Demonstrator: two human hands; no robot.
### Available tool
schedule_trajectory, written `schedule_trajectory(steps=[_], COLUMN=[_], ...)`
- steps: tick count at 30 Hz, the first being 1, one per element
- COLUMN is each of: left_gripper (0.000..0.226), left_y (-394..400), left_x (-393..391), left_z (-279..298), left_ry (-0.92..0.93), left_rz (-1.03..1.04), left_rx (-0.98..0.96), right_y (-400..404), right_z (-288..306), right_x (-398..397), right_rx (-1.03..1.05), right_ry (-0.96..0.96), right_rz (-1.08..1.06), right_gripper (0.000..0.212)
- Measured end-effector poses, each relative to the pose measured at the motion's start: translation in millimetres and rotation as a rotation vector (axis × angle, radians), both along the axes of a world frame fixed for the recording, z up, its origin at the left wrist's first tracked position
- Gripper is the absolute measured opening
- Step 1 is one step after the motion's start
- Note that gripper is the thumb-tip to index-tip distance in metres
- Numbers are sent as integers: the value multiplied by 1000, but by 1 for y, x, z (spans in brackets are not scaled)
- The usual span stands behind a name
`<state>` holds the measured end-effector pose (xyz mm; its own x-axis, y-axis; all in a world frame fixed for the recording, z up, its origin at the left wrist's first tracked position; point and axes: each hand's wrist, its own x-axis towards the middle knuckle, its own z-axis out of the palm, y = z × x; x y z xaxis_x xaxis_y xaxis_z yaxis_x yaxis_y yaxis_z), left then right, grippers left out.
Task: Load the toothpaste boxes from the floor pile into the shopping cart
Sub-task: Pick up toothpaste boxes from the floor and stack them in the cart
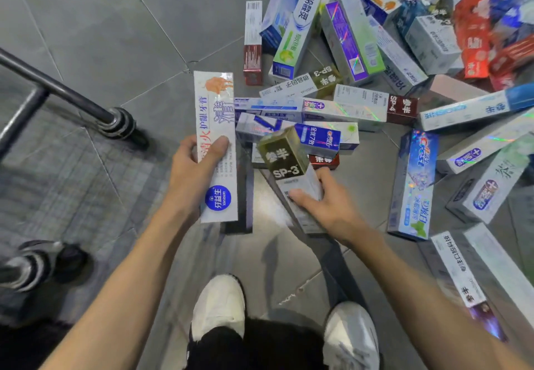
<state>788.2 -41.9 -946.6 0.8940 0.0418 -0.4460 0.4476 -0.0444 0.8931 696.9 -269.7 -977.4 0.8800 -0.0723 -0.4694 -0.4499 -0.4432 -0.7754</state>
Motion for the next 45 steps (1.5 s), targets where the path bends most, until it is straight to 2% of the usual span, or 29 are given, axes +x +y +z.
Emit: schedule_trajectory(steps=[2,5,9,12,15,22,24,27,29,31,35,39,45], left_gripper=[29,29,42,53,54,74,73,64,61,60,55,46,49], left_y=[-9,-26,-40,-42,-35,-2,19,60,89,122,181,228,284], left_x=[-9,-23,-32,-34,-35,-26,-20,-8,-2,3,4,9,33], left_z=[22,70,171,273,383,618,668,725,753,771,786,778,743], left_ry=[19,52,83,91,101,-14,-46,-69,-94,-121,-128,-137,-81], left_rz=[-14,-7,-5,20,55,239,302,379,453,530,641,766,911], left_rx=[0,-26,-107,-188,-239,-229,-232,-234,-245,-229,-200,-196,-124], right_y=[8,11,8,8,17,65,86,124,155,189,256,309,361], right_z=[30,91,196,290,390,612,665,730,761,783,803,808,787], right_x=[3,9,13,16,22,59,74,98,110,122,138,158,207], right_rx=[299,491,533,563,557,482,454,449,459,456,450,410,356], right_ry=[10,-40,-68,-69,-64,-68,-79,-87,-90,-73,-30,-22,40], right_rz=[-181,-335,-409,-425,-407,-196,-137,-50,2,25,102,200,351], right_gripper=[34,24,31,42,51,61,66,55,54,62,69,53,56])
